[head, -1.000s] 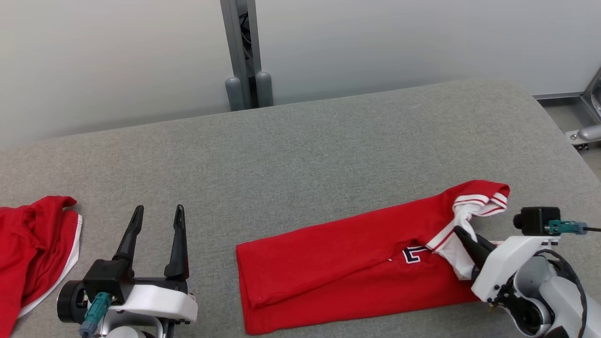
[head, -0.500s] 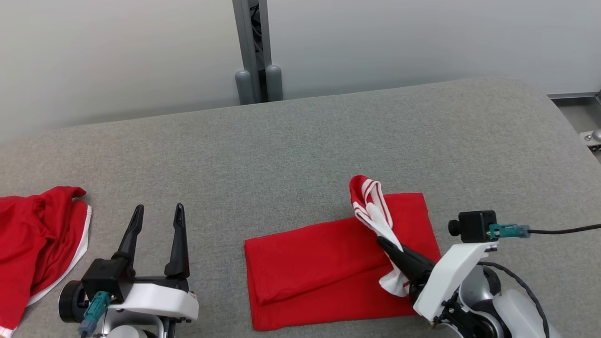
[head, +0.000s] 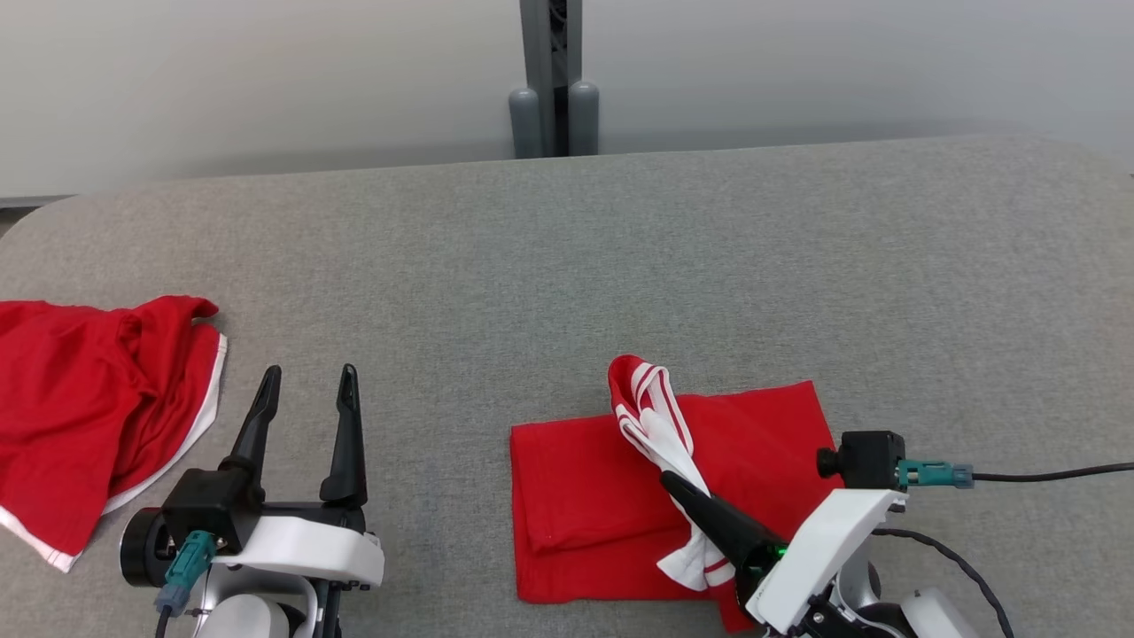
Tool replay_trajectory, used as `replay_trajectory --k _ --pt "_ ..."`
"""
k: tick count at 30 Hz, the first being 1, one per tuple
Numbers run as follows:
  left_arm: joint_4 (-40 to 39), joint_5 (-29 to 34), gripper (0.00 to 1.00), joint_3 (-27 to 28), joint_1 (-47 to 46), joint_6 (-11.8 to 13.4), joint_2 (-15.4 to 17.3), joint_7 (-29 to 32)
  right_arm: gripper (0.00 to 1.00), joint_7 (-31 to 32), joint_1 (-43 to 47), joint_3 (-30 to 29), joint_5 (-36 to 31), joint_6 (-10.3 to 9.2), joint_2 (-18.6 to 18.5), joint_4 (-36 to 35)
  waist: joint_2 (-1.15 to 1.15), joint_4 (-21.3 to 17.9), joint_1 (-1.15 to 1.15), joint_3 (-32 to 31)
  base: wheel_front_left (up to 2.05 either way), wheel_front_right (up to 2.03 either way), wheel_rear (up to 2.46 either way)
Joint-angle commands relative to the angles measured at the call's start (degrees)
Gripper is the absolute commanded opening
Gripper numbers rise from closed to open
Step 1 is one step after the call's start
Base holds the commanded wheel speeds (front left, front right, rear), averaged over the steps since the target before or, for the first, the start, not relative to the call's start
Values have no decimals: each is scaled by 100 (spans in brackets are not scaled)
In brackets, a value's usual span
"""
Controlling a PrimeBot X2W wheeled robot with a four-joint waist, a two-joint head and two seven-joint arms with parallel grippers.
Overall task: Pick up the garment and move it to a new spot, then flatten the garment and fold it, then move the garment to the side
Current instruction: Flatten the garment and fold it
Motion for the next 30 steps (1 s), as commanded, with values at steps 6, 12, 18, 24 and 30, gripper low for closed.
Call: replay_trajectory --k 6,12,18,24,30 --pt "31 -81 100 -111 -136 48 18 -23 0 -549 -313 332 548 2 -6 414 0 390 0 233 0 0 0" --pt "28 -133 100 -176 -173 79 19 -24 0 -854 -597 599 702 2 -9 884 0 595 0 368 0 0 0" --pt "54 -168 100 -249 -215 103 18 -23 99 -965 -772 769 663 3 -11 1286 0 721 0 473 0 0 0" --pt "69 -201 100 -305 -239 138 17 -24 100 -1010 -889 1046 793 7 -15 1361 0 786 0 500 0 0 0" --pt "89 -232 100 -329 -192 157 18 -24 100 -960 -909 1293 922 7 -5 1242 0 778 0 464 0 0 0"
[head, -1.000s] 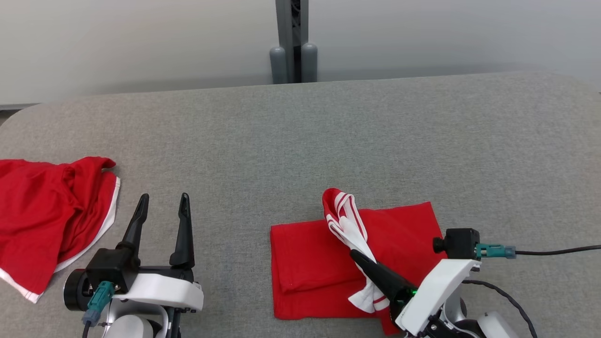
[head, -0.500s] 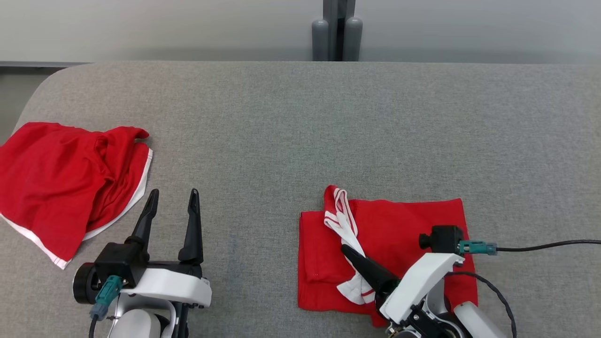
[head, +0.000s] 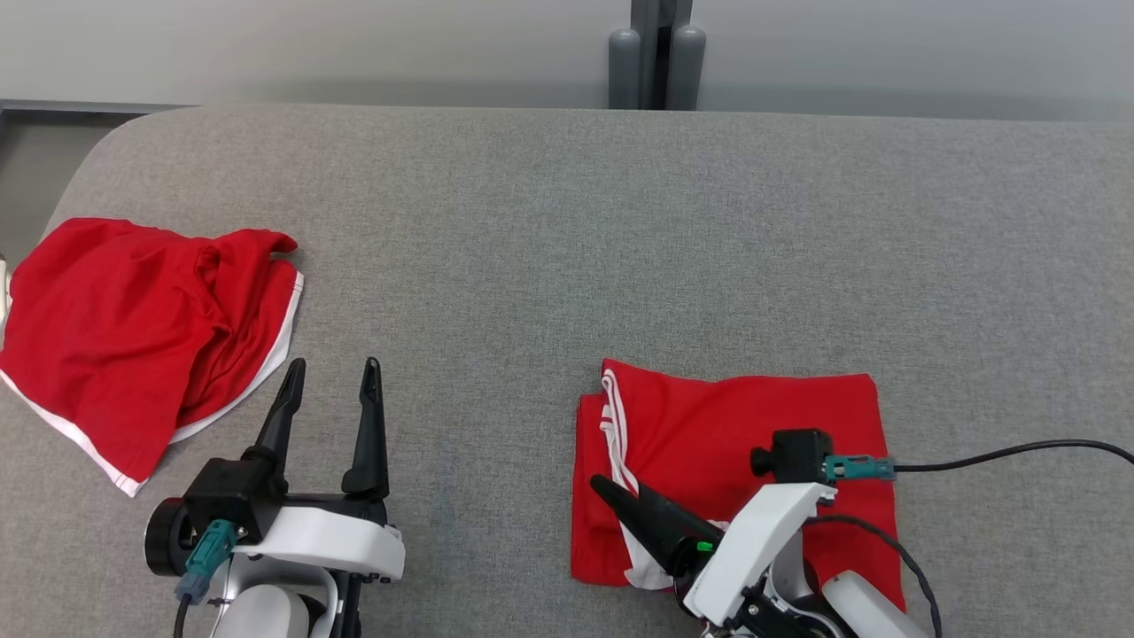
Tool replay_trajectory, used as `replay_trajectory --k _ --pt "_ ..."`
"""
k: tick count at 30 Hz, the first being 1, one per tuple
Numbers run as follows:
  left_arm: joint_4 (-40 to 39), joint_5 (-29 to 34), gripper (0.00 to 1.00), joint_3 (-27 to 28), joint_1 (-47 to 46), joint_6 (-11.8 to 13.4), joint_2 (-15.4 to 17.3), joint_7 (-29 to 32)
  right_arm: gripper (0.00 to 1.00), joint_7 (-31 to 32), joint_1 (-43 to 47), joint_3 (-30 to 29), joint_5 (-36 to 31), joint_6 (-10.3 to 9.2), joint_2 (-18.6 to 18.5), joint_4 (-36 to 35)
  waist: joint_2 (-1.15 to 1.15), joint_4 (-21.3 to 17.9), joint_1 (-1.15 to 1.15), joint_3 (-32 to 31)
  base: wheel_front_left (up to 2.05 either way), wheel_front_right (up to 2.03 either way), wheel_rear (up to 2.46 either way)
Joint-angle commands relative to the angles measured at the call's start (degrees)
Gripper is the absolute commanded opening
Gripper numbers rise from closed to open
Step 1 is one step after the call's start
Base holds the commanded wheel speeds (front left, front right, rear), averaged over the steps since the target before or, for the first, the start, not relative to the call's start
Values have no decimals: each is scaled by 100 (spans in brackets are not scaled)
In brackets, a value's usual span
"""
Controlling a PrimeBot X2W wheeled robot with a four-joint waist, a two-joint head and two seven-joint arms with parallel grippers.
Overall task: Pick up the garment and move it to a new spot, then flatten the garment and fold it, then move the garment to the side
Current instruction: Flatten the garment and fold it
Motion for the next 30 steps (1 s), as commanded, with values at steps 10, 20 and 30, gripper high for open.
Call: replay_trajectory --k 10,20,30 --pt "7 -81 100 -58 -60 50 19 -24 100 -49 -70 231 -49 12 -22 -197 0 -29 0 -34 0 0 0" --pt "32 16 100 69 53 11 19 -24 100 14 -360 -387 -1252 12 -25 194 0 -231 0 -199 0 0 0" --pt "-65 113 100 154 113 -63 18 -23 100 63 -320 -1423 -3826 12 -73 -790 0 -589 0 -448 0 0 0"
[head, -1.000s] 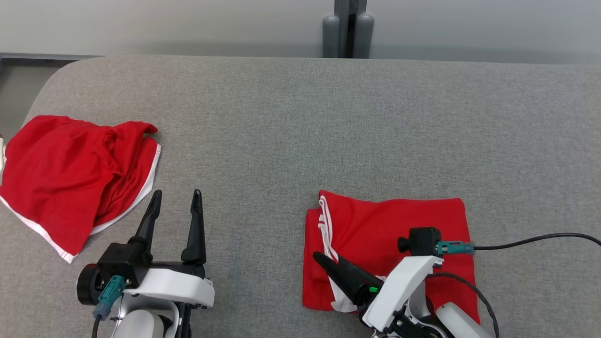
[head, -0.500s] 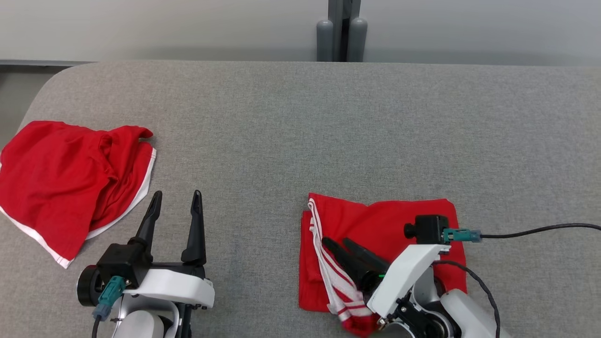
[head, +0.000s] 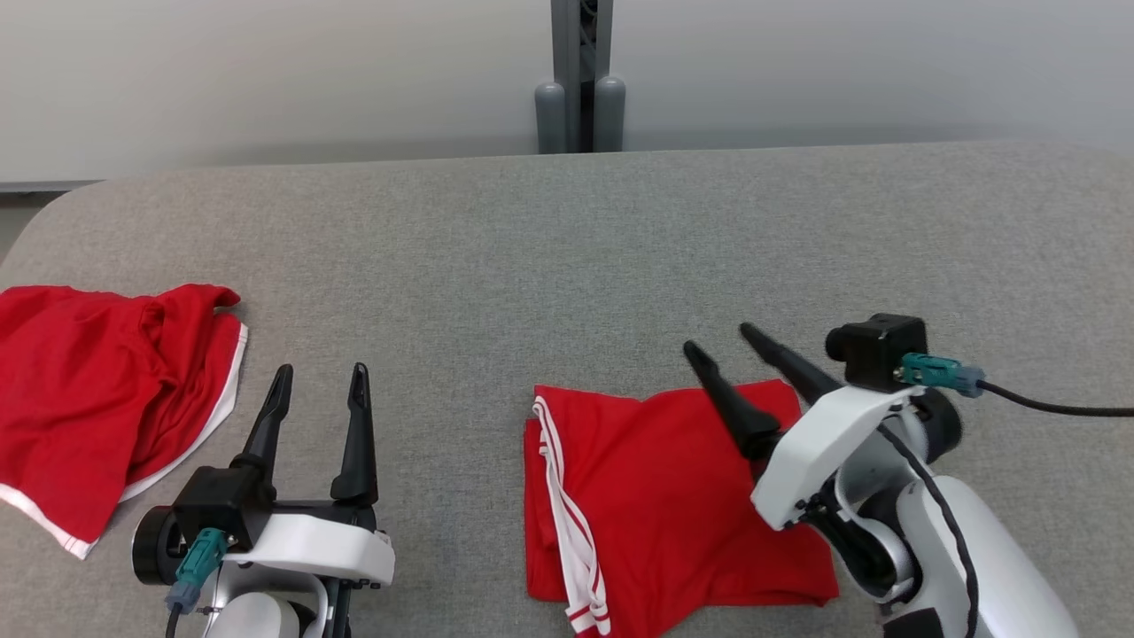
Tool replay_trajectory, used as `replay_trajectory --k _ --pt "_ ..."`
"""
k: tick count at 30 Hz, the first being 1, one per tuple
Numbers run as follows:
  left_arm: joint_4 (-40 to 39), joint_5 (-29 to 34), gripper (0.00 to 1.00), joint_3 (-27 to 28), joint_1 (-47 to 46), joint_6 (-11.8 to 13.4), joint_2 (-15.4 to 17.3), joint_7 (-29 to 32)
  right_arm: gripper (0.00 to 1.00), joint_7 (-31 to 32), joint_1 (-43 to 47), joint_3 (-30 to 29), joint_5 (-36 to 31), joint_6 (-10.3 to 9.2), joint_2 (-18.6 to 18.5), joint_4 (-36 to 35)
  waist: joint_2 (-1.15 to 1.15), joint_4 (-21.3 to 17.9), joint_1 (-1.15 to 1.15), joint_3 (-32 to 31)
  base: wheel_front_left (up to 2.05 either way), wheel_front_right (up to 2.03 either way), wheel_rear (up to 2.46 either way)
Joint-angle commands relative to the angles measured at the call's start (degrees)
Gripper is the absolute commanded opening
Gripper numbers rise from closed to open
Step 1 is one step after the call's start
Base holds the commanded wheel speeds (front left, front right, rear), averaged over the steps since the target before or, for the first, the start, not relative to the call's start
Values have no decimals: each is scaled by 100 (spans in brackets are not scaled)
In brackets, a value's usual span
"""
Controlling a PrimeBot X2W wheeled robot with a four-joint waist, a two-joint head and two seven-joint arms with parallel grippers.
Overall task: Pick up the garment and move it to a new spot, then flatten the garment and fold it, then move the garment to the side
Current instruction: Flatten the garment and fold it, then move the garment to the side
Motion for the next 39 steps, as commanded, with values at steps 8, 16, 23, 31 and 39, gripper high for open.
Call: replay_trajectory --k 8,16,23,31,39 --pt "-163 0 100 35 59 -61 19 -24 100 -664 452 -817 -1544 10 -374 -610 0 -322 0 -159 0 0 0" --pt "-356 -89 100 -9 110 -31 20 -24 100 -2034 947 -1218 -1999 10 -495 -484 0 -482 0 -153 0 0 0" --pt "-468 -64 100 -79 303 21 19 -24 100 -2669 1181 -1386 -2113 10 -327 -61 0 -579 0 -184 0 0 0" --pt "-487 -36 100 -28 476 5 20 -24 100 -2790 1083 -1466 -2105 9 -253 213 0 -553 0 -169 0 0 0" --pt "-447 -2 100 -73 362 -40 20 -23 100 -2289 1083 -1093 -1022 9 -230 708 0 -444 0 -95 0 0 0"
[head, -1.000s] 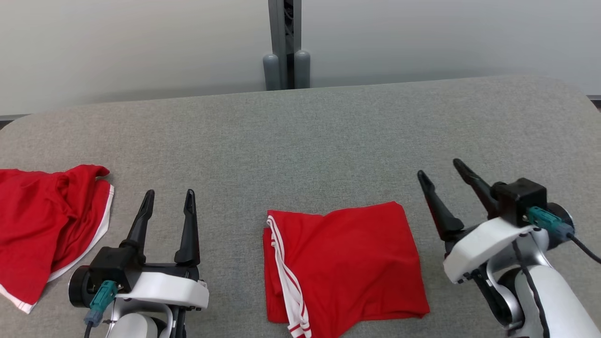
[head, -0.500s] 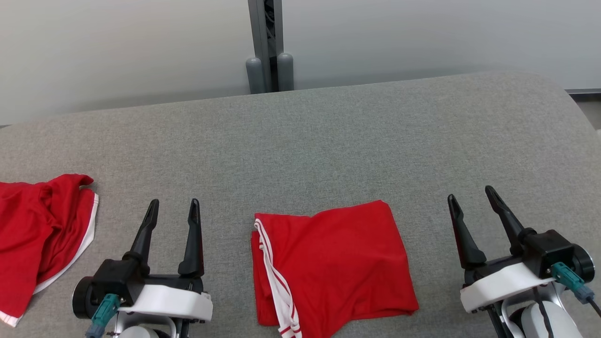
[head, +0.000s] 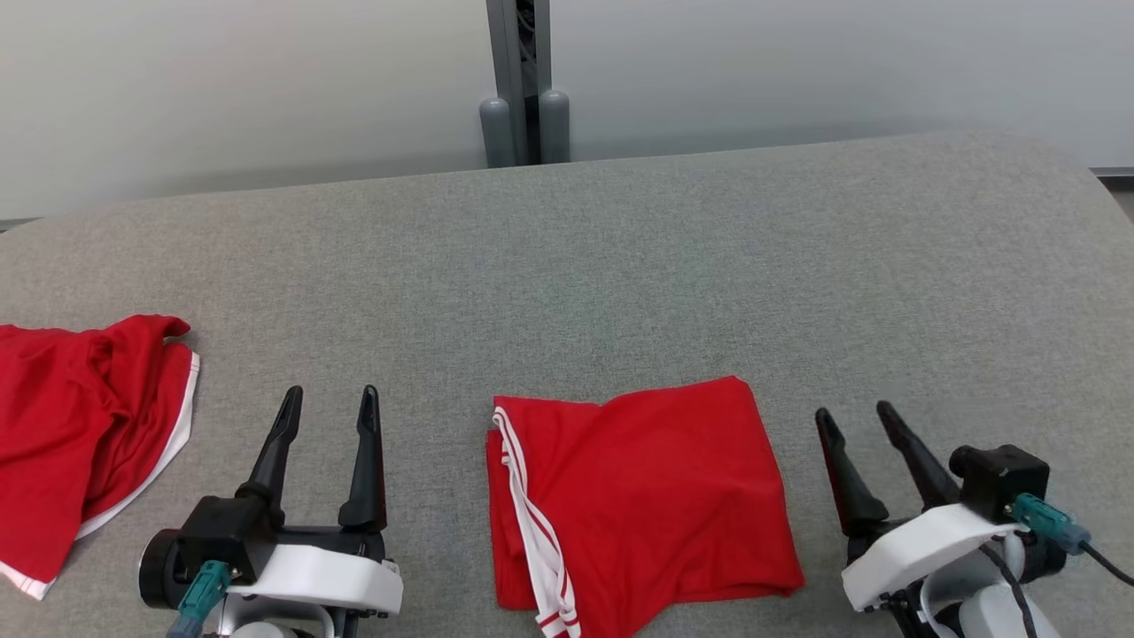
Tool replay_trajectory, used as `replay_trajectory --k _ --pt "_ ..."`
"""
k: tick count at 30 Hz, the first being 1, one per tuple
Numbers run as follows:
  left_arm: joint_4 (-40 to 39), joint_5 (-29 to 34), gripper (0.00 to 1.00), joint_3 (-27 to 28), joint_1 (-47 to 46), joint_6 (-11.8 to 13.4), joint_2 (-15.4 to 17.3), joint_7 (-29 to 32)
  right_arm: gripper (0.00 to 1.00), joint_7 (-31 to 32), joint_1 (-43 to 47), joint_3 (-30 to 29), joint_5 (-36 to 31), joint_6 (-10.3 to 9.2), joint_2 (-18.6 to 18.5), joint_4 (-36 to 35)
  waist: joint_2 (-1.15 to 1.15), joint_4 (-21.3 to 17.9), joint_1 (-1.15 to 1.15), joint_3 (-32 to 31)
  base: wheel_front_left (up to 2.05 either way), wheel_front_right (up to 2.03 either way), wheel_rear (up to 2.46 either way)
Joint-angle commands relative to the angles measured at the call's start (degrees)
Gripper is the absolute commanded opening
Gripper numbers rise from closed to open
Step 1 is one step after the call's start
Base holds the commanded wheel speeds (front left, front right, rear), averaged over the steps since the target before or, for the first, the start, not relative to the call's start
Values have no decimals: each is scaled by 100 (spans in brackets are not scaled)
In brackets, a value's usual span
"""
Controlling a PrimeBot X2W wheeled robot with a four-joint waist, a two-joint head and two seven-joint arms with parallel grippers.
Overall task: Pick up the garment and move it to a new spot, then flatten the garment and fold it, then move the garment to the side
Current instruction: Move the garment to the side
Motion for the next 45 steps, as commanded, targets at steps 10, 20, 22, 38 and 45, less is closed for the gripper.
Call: replay_trajectory --k 10,20,22,38,45 --pt "86 117 100 -46 -168 -33 18 -24 100 1009 -181 578 1776 7 -167 483 0 173 0 213 0 0 0" --pt "156 204 100 -40 -310 -100 19 -24 100 1505 -412 1002 2627 7 -142 1006 0 337 0 346 0 0 0" --pt "162 207 100 -46 -313 -105 18 -24 100 1526 -453 1110 2750 7 -135 1068 0 361 0 354 0 0 0" --pt "131 227 100 -38 -341 -69 18 -24 0 1195 -881 1788 2951 2 -571 1326 0 289 0 422 0 0 0" --pt "35 169 100 -116 -694 -99 18 -24 0 1266 -1691 2235 2539 1 -1575 1291 0 42 0 859 0 0 0"
